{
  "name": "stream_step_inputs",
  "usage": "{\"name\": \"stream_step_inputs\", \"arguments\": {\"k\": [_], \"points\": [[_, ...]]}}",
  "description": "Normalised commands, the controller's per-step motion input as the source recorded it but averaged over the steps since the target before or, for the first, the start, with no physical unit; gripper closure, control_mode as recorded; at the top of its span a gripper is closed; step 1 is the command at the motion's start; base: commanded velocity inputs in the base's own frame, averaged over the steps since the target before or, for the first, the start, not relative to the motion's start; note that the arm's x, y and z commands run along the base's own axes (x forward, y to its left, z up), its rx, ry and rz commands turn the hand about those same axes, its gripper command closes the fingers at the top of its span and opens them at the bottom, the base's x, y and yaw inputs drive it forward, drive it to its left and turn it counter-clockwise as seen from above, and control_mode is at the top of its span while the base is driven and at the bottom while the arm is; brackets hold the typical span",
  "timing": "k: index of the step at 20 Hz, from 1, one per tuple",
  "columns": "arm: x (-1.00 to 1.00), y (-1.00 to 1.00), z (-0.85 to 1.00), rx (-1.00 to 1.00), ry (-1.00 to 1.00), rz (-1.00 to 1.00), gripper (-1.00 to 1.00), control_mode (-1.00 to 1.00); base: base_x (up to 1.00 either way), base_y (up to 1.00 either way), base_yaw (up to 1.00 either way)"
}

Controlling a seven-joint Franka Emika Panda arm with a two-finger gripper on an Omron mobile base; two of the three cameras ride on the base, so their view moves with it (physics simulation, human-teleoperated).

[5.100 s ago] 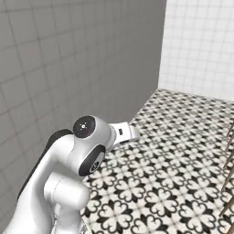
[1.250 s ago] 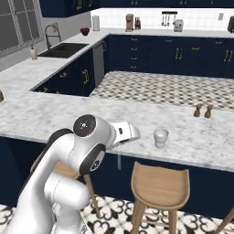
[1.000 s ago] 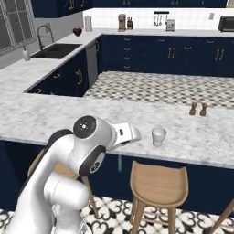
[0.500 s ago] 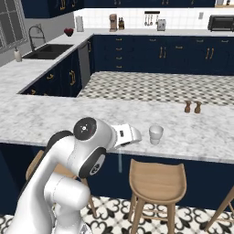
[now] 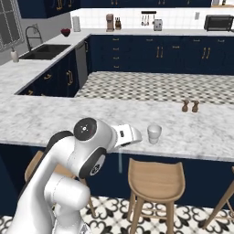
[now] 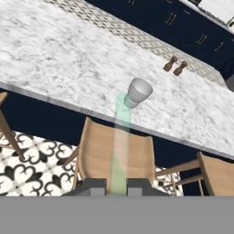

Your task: Take a straw from the drawer in front and place it inside the glass cup on the dining counter.

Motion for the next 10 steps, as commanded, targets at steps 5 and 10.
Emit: {"name": "stream_step_inputs", "arguments": {"k": [5, 10], "points": [[0.15, 0.0, 0.04, 0.0, -0.02, -0.02, 1.0, -1.0, 0.61, 0.0, -0.13], [0.59, -0.05, 0.54, 0.0, -0.19, -0.06, 1.0, -1.0, 0.0, 0.0, 0.0]]}}
